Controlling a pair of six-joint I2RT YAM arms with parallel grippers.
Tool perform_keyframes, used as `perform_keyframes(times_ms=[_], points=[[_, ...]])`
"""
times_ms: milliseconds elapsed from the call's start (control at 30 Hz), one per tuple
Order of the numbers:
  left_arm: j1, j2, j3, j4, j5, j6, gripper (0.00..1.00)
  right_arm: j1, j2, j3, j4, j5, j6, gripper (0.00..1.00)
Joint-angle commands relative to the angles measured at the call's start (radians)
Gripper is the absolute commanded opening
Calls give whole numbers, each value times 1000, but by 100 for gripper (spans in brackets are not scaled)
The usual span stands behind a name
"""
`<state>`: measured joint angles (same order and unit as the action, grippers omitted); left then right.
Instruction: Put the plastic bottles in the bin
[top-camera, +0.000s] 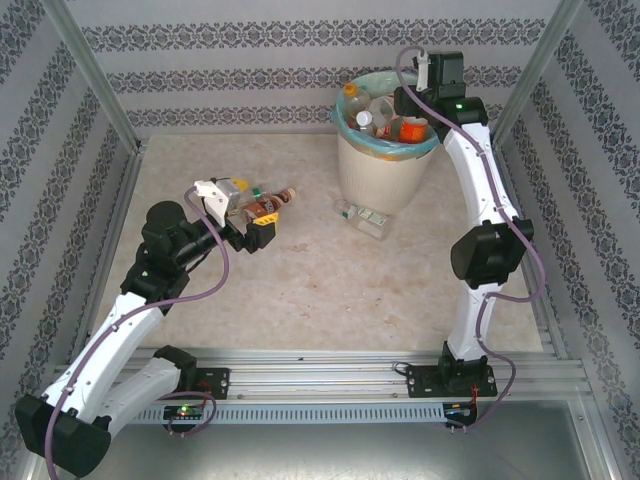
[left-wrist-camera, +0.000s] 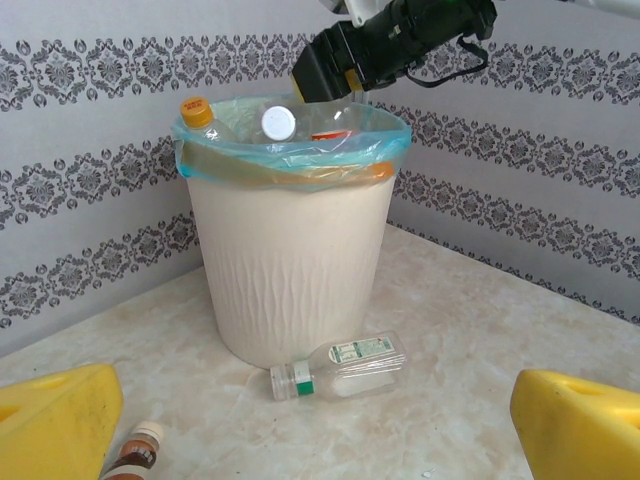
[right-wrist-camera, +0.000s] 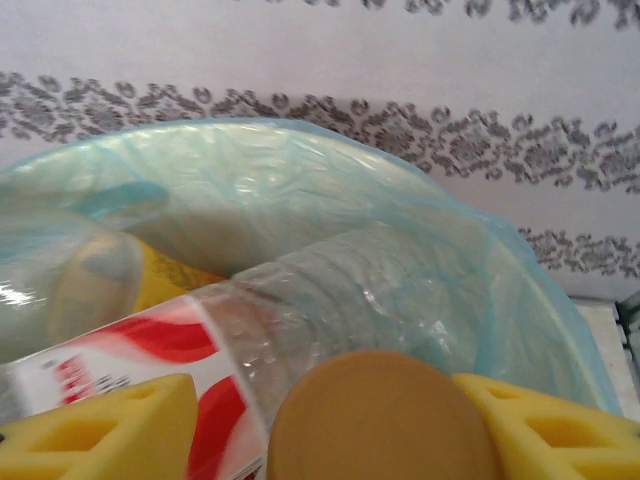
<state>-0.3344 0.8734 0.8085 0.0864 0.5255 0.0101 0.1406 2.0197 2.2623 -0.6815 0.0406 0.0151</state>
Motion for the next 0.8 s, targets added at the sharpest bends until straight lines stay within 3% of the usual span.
perform_keyframes(times_ms=[0, 100, 333, 467, 533, 633, 767], points=[[-8, -4, -14, 16, -1, -17, 100, 14, -54, 30, -11, 27, -34, 67], [-9, 2, -16, 18, 2, -16, 100, 8, -40, 27, -15, 31, -48, 59], [-8, -6, -29, 13, 3, -18, 100, -28, 46, 38, -43, 100, -47, 54], [-8, -14, -36, 13, -4, -19, 100, -48, 81, 39, -62, 153, -41, 44], [-8, -11, -35, 13, -4, -20, 100, -52, 100, 64, -82, 147, -38, 46], [-8, -1, -32, 12, 1, -18, 100, -42, 110, 126, -119, 119, -31, 64], [-8, 7, -35, 19, 0, -20, 100, -11, 79, 177, -105, 133, -47, 76]])
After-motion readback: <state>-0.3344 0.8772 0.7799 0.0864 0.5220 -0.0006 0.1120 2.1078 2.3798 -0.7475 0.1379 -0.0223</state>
